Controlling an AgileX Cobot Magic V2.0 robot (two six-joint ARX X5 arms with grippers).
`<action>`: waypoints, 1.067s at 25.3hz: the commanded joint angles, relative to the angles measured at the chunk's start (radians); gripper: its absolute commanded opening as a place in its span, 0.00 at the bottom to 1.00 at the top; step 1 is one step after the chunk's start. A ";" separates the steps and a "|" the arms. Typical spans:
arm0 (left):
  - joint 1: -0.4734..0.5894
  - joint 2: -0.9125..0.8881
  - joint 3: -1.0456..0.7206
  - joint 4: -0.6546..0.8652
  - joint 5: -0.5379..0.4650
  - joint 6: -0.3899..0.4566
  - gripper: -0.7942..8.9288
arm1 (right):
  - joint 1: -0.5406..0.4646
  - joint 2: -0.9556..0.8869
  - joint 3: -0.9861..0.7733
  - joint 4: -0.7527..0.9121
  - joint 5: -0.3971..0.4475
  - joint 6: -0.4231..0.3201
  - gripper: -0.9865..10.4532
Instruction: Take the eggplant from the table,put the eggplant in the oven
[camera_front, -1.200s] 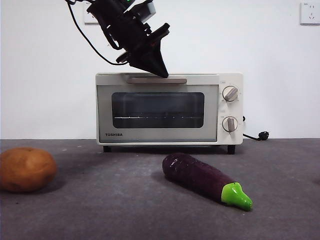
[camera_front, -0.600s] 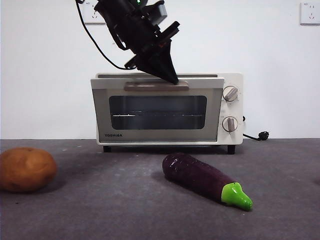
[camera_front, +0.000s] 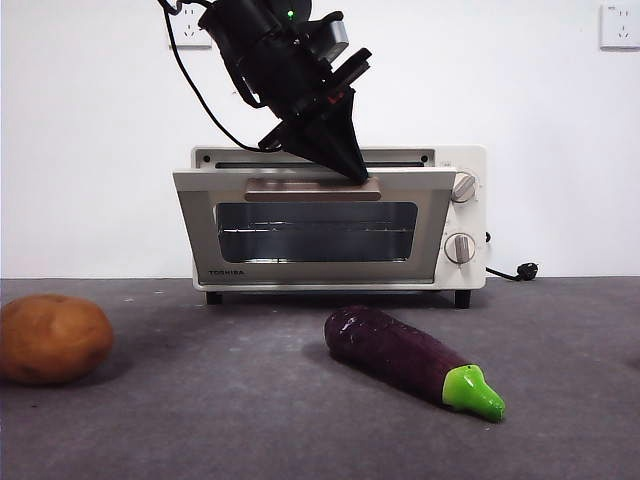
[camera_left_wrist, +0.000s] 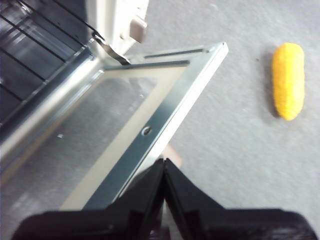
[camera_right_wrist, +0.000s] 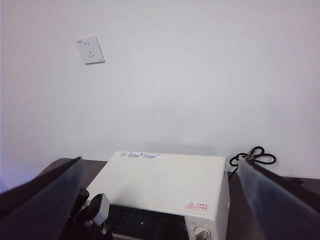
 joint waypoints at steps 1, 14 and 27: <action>-0.003 0.024 -0.011 -0.010 0.041 0.011 0.08 | 0.002 0.001 0.001 0.005 -0.004 0.001 0.61; 0.033 -0.047 -0.011 -0.013 0.053 0.010 0.08 | 0.002 0.001 0.001 0.002 -0.004 0.001 0.61; 0.233 -0.487 -0.011 -0.014 0.012 -0.026 0.08 | 0.106 0.047 0.001 -0.105 -0.003 -0.005 0.61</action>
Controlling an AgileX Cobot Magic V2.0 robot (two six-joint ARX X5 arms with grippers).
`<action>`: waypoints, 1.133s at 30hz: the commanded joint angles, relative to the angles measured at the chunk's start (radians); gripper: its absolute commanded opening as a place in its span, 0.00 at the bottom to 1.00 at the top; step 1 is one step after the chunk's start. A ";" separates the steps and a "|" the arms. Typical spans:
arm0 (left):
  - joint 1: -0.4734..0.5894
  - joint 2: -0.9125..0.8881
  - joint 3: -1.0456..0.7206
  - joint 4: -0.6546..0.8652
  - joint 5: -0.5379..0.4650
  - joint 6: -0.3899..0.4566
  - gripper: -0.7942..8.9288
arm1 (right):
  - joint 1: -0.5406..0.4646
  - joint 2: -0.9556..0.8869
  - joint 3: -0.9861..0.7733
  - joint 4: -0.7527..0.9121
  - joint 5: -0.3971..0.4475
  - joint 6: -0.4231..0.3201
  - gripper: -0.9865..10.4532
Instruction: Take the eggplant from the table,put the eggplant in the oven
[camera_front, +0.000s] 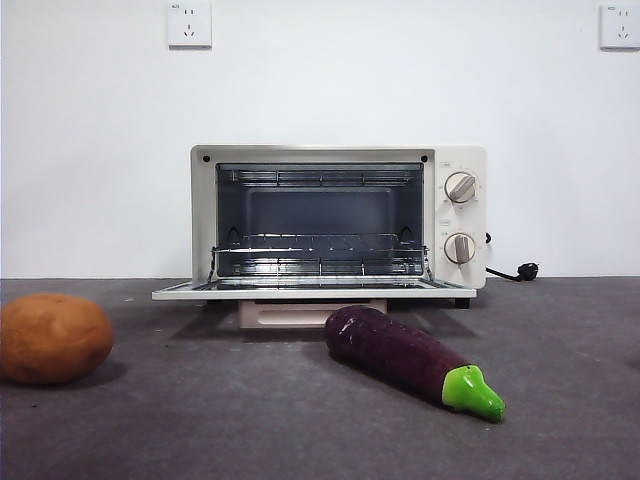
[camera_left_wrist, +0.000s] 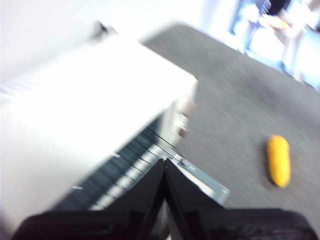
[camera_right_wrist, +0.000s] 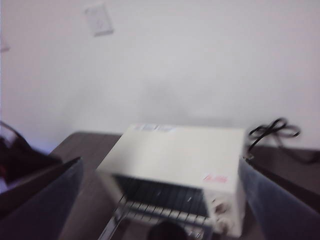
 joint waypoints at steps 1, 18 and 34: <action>0.034 -0.069 -0.010 0.000 -0.034 -0.014 0.08 | 0.038 0.011 0.001 -0.034 -0.003 -0.010 0.61; 0.135 -0.346 -0.010 -0.069 -0.247 -0.021 0.08 | 0.355 0.158 -0.007 -0.341 0.159 -0.110 0.61; 0.135 -0.386 -0.010 -0.097 -0.299 0.005 0.08 | 0.457 0.311 -0.401 -0.314 0.230 -0.139 0.61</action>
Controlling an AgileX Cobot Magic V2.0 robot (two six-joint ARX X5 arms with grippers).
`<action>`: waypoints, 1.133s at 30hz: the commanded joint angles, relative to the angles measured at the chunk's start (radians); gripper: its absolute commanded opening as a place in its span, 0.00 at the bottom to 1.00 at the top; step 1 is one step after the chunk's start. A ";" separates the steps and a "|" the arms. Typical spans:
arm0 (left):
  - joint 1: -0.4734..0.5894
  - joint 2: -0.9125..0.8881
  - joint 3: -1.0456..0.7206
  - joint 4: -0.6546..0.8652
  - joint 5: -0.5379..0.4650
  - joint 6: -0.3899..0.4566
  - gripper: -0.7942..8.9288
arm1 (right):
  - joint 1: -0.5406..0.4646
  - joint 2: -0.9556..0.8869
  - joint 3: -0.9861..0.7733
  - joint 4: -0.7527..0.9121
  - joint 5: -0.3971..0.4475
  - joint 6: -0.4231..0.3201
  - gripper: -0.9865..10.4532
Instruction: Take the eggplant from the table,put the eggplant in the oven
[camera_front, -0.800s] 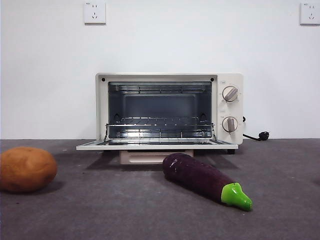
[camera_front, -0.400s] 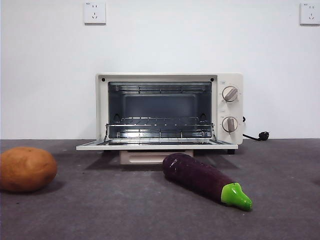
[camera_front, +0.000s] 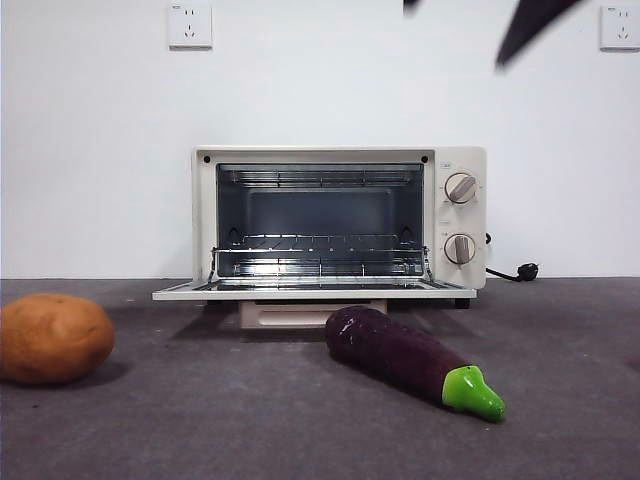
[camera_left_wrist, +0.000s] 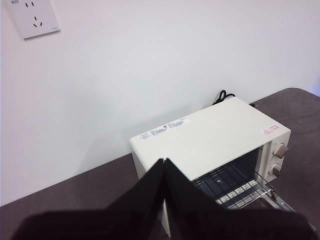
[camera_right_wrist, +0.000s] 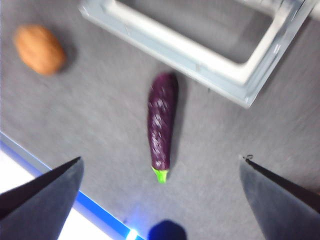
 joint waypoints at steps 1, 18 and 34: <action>0.003 -0.003 -0.009 0.002 -0.003 0.011 0.08 | 0.002 0.024 -0.082 0.030 0.002 -0.011 0.61; 0.003 0.000 -0.009 -0.005 -0.003 0.013 0.08 | 0.123 0.148 -0.402 0.316 0.001 0.028 0.61; 0.003 0.004 -0.009 -0.009 -0.003 0.023 0.08 | 0.152 0.187 -0.538 0.486 0.017 0.088 0.36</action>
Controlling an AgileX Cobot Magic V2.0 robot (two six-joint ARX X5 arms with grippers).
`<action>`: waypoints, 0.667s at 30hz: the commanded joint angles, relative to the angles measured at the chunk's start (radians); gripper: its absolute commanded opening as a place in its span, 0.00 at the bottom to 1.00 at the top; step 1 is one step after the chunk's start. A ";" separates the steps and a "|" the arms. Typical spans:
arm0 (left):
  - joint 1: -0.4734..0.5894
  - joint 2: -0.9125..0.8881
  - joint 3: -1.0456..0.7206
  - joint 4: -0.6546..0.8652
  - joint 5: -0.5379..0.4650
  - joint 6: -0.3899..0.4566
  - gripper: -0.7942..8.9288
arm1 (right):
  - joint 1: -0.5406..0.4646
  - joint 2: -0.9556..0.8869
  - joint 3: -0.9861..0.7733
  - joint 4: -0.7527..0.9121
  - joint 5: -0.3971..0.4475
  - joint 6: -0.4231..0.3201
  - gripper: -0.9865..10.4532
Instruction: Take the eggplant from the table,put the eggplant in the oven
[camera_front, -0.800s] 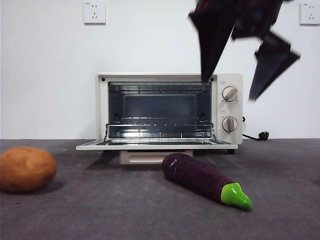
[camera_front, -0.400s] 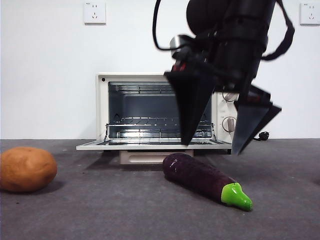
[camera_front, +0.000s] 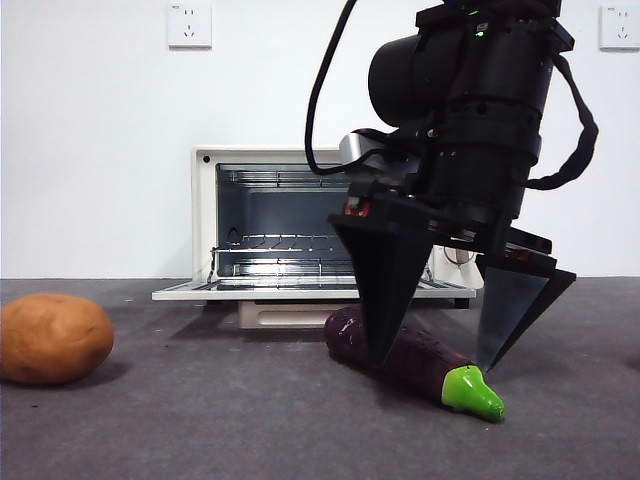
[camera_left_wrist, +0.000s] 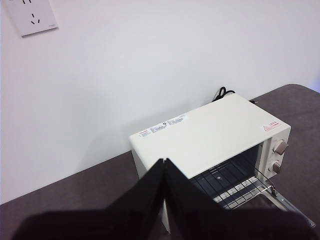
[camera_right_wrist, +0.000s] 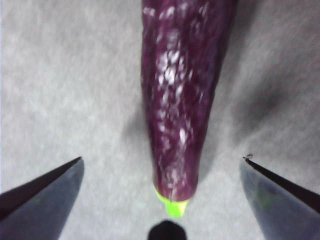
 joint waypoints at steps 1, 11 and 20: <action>0.003 0.002 -0.009 0.001 -0.003 0.014 0.08 | 0.002 0.013 -0.010 0.020 0.003 0.018 0.32; 0.003 0.002 -0.009 -0.003 -0.003 0.015 0.08 | 0.002 0.013 -0.025 0.031 0.036 0.036 0.27; 0.003 0.002 -0.009 -0.003 -0.003 0.015 0.08 | 0.002 0.013 -0.068 0.074 0.035 0.031 0.08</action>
